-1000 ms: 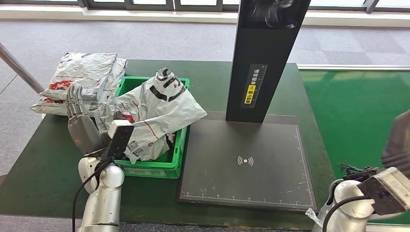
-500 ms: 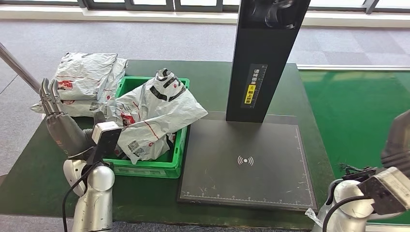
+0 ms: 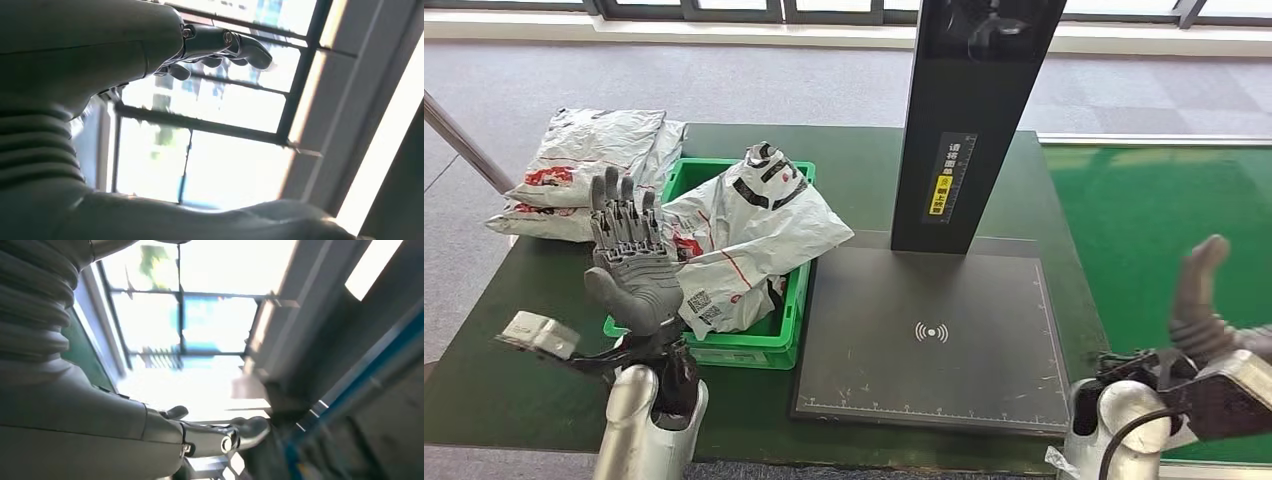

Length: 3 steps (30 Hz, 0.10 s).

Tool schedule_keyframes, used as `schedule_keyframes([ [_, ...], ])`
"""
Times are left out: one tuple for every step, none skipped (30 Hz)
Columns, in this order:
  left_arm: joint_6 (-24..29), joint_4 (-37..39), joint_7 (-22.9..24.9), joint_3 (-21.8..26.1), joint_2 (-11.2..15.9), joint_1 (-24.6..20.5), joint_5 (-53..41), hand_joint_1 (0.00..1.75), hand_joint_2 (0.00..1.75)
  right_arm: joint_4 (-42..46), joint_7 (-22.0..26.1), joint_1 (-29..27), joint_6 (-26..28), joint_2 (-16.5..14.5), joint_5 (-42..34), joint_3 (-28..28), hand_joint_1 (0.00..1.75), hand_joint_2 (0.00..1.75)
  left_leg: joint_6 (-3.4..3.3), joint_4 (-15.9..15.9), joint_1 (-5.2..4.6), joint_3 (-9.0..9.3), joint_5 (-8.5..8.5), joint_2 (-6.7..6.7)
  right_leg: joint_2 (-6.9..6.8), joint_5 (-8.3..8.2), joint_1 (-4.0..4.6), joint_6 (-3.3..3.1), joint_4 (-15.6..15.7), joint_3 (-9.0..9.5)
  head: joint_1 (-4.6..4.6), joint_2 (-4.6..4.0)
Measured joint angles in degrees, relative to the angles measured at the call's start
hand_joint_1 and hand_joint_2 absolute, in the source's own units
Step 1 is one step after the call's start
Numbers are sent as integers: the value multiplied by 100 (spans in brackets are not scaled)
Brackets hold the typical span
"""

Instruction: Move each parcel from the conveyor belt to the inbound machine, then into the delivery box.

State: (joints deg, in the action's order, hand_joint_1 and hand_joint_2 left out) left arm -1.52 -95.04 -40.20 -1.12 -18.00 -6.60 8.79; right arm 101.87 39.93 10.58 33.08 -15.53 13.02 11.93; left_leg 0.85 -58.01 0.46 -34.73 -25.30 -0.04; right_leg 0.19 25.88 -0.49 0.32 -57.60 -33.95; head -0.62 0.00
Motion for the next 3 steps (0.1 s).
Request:
schedule_keyframes([
  [-360, -55, -3, -12, 2, 33, 135, 0, 175, -237, -5, -15, -404, 100, -366, -127, 0, 175, 0, 0, -1, 1, 0, 1, 0, 0, -1, 0, 0, 0, 1, 0],
  [-555, -100, -5, -22, 3, 58, 168, 0, 175, -458, -4, -19, -844, 190, -647, -234, 0, 175, -1, 0, -1, 2, 1, 0, -3, 0, -1, 0, 0, 0, 1, 0],
  [-611, -122, -6, -28, 3, 71, 158, 0, 175, -569, -3, -17, -1087, 236, -784, -285, 0, 175, -1, 0, -1, 2, 1, -1, -4, -1, -1, 0, 0, 1, 0, 0],
])
